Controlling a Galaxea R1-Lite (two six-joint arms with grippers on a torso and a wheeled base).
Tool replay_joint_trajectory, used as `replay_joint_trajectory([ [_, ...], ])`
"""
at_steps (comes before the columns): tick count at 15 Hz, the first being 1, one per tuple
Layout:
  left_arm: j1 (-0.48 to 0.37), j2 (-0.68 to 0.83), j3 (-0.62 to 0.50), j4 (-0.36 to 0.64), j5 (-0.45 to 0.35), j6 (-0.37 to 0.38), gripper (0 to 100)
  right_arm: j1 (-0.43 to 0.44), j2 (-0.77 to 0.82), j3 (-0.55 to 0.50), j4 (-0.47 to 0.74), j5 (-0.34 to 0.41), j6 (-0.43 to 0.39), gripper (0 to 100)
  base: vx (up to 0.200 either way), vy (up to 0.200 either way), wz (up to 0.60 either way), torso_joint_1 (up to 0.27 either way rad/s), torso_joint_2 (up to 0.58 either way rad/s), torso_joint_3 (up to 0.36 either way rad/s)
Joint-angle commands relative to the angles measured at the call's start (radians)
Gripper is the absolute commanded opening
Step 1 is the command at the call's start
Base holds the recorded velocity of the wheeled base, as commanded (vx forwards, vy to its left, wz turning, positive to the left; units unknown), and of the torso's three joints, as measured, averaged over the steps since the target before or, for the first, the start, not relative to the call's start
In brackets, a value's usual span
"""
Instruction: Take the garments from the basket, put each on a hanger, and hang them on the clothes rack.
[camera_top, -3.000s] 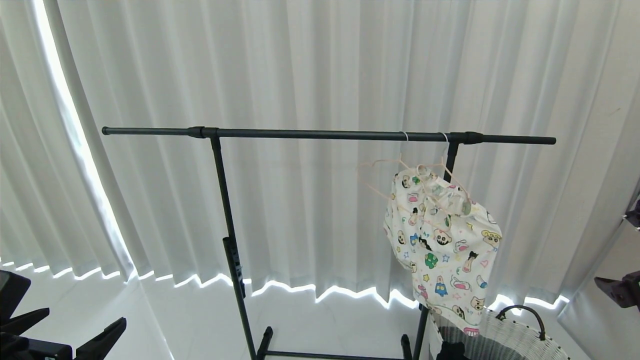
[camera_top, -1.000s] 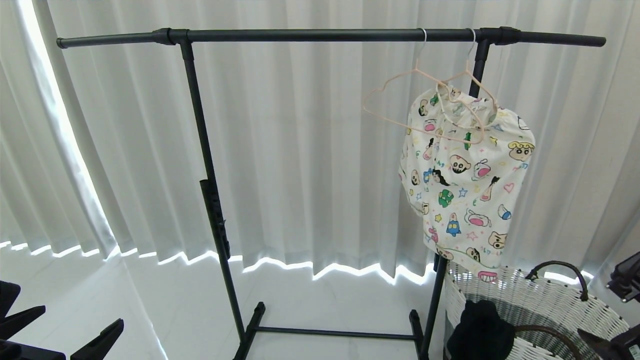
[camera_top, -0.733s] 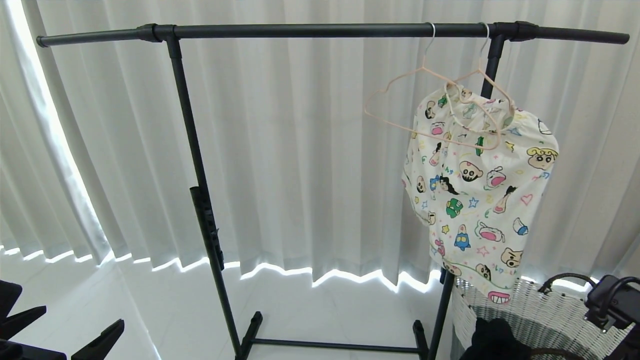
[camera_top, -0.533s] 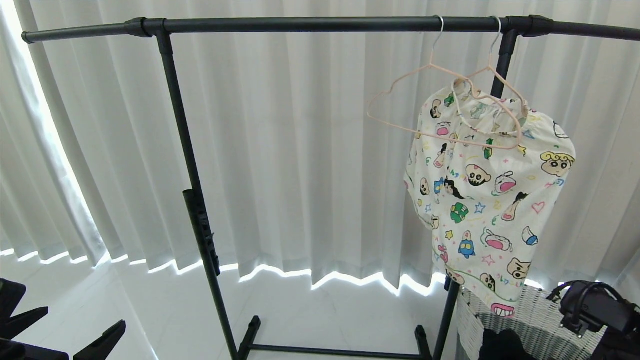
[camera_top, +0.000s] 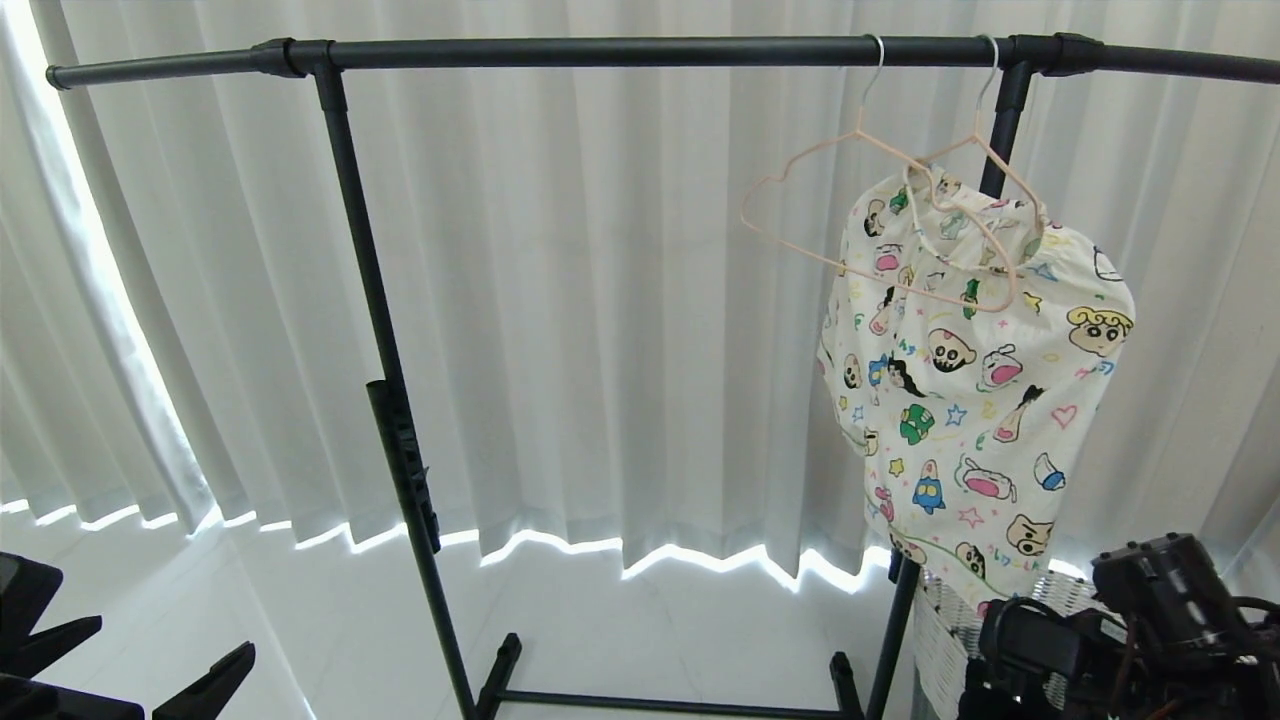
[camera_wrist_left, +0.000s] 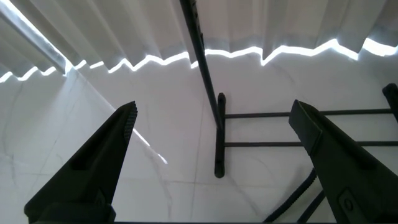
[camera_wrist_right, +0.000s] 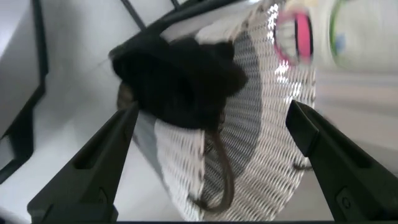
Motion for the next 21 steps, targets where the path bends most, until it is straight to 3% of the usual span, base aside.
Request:
replay_joint_trajectory([
  [1, 0.003, 0.005, 0.004, 0.000, -0.001, -0.002, 100, 0.009, 0.195, -0.046, -0.058, -0.055, -0.002, 100, 0.000, 0.000, 0.00, 0.000, 0.00, 0.000],
  [7, 0.002, 0.027, 0.007, 0.000, -0.001, -0.002, 100, 0.004, 0.290, -0.096, -0.066, -0.190, -0.007, 100, 0.000, 0.000, 0.00, 0.000, 0.00, 0.000],
  [10, 0.003, 0.025, 0.007, 0.000, -0.001, -0.002, 100, 0.005, 0.315, -0.107, -0.086, -0.213, -0.008, 100, 0.000, 0.000, 0.00, 0.000, 0.00, 0.000],
  [11, 0.003, 0.025, 0.007, 0.000, -0.001, -0.002, 100, 0.004, 0.318, -0.107, -0.089, -0.227, -0.010, 0, 0.000, 0.000, 0.00, 0.000, 0.00, 0.000],
  [18, 0.003, 0.025, 0.009, 0.000, 0.001, -0.003, 100, 0.085, 0.241, -0.084, -0.088, -0.284, -0.018, 0, 0.000, 0.000, 0.00, 0.000, 0.00, 0.000],
  [21, 0.003, 0.024, 0.009, 0.000, 0.001, -0.002, 100, 0.197, 0.106, 0.030, -0.084, -0.285, -0.016, 0, 0.000, 0.000, 0.00, 0.000, 0.00, 0.000],
])
